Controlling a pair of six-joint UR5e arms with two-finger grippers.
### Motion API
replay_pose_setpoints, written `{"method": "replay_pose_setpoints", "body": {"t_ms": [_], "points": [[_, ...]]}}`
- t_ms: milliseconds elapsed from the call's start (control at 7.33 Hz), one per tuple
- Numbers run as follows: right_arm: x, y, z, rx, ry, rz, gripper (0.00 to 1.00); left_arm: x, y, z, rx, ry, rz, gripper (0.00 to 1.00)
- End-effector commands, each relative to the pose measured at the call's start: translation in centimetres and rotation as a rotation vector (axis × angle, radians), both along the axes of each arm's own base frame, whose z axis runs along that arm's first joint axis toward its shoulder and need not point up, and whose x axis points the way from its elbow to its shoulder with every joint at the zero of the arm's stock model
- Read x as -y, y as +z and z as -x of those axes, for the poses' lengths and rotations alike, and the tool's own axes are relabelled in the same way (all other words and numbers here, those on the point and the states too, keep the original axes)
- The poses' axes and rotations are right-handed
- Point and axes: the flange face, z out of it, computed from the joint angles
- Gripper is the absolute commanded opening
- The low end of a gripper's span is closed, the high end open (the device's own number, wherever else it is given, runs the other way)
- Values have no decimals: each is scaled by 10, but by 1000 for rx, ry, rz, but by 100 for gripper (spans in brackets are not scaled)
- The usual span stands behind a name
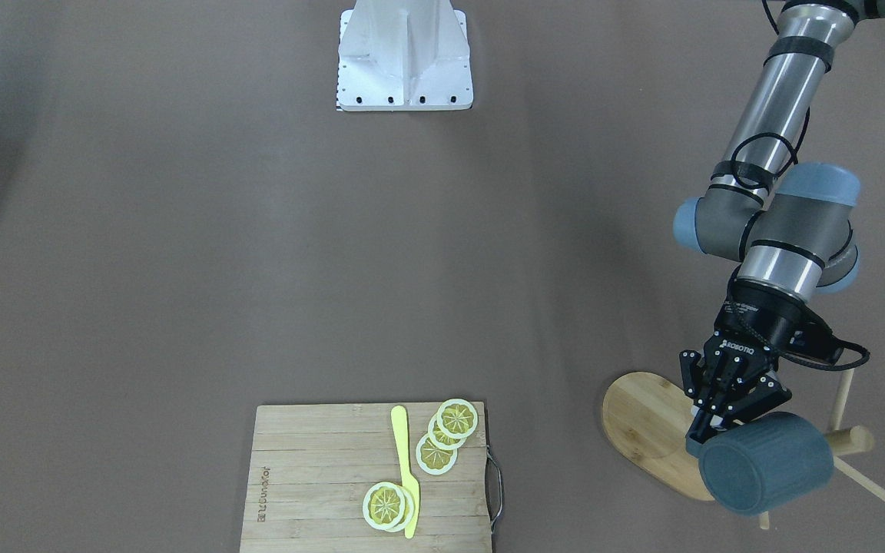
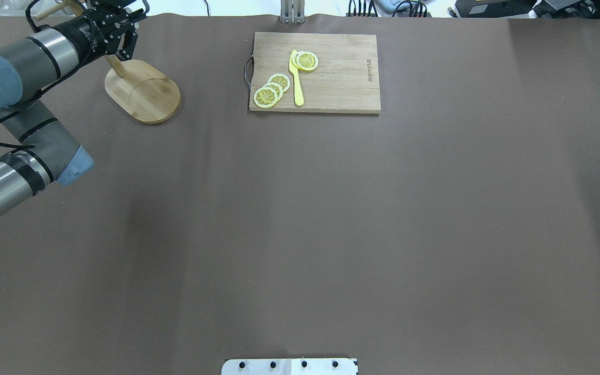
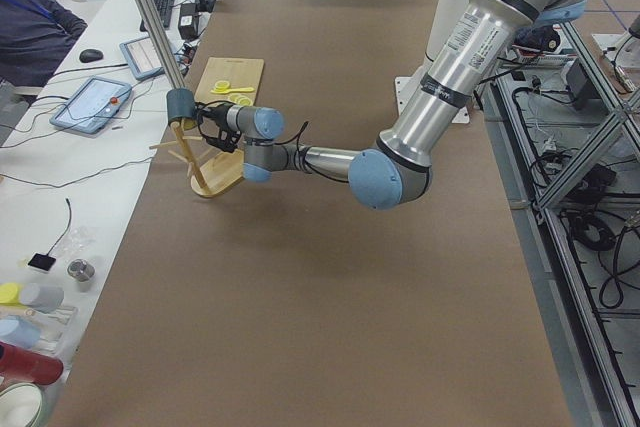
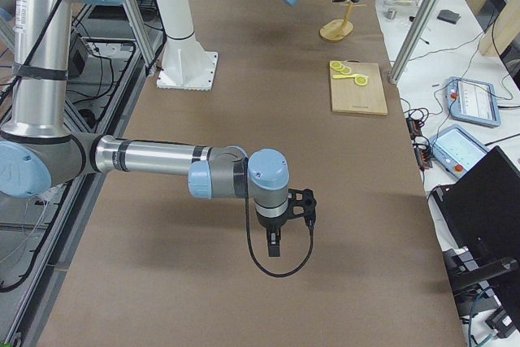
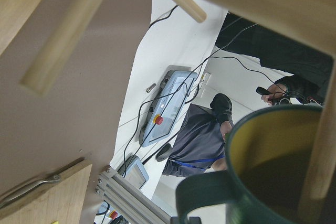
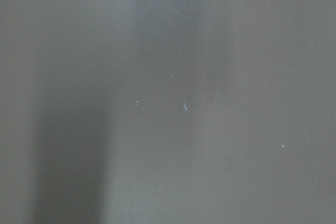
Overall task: Hang cup on storage rack
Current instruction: 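Hook the mug handle onto a rack branch with the left gripper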
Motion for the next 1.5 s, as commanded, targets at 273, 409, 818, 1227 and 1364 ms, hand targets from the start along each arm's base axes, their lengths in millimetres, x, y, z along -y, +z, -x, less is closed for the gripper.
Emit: {"method": "replay_pose_setpoints", "body": {"t_ms": [273,409,818,1227,1364], "points": [[0,-1,0,0,0,-2,100,-2,20,-4,10,1,10,0],[0,-1,0,0,0,-2,100,-2,20,-4,10,-1,10,0],[2,-3,0,0,1,-5,100,-6,23,-15,20,-3,12,16],[5,-6,0,-1,1,-12,100,-11,24,-22,28,-7,4,99],[5,-6,0,-1,1,-12,100,-12,23,-24,40,-6,-6,99]]}}
